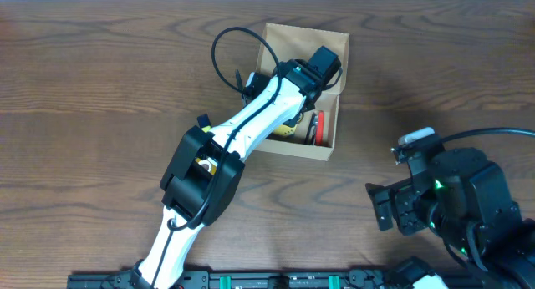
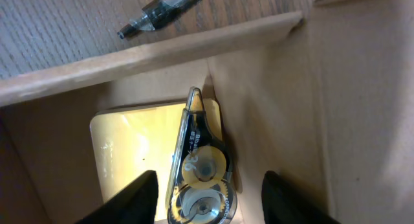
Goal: Pack container
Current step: 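Lower the correction tape into the box and open the left gripper, then raise the left gripper out of the box and retract left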
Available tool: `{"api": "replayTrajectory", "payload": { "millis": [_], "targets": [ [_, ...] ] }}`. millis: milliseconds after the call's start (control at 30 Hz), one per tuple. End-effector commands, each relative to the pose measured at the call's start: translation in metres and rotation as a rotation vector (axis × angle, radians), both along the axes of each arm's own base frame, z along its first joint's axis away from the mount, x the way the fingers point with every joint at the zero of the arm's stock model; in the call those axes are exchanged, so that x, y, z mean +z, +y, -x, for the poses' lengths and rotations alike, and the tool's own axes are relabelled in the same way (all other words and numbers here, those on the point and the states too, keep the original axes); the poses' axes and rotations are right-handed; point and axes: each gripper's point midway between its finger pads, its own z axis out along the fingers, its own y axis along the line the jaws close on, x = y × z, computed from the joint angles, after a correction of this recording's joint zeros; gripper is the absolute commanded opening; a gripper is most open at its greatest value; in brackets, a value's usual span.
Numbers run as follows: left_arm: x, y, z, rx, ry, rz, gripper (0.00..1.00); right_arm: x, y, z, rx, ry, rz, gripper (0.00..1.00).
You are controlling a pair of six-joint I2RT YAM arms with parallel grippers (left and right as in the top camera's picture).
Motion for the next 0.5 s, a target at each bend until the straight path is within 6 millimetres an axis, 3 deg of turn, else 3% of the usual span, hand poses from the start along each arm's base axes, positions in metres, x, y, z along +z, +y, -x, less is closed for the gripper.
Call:
{"api": "replayTrajectory", "payload": {
  "millis": [0,200,467],
  "targets": [
    [-0.001,0.005,-0.004,0.014,-0.015,-0.024,0.49,0.0,-0.002,-0.001,-0.006,-0.003,0.007,0.99],
    [0.031,0.0,-0.019,-0.033,-0.084,-0.01,0.47,0.0,-0.002,-0.001,-0.006,-0.003,0.007,0.99],
    [0.104,0.015,-0.045,-0.171,-0.22,-0.152,0.47,0.0,-0.002,-0.001,-0.006,-0.003,0.007,0.99]
  ]
}}
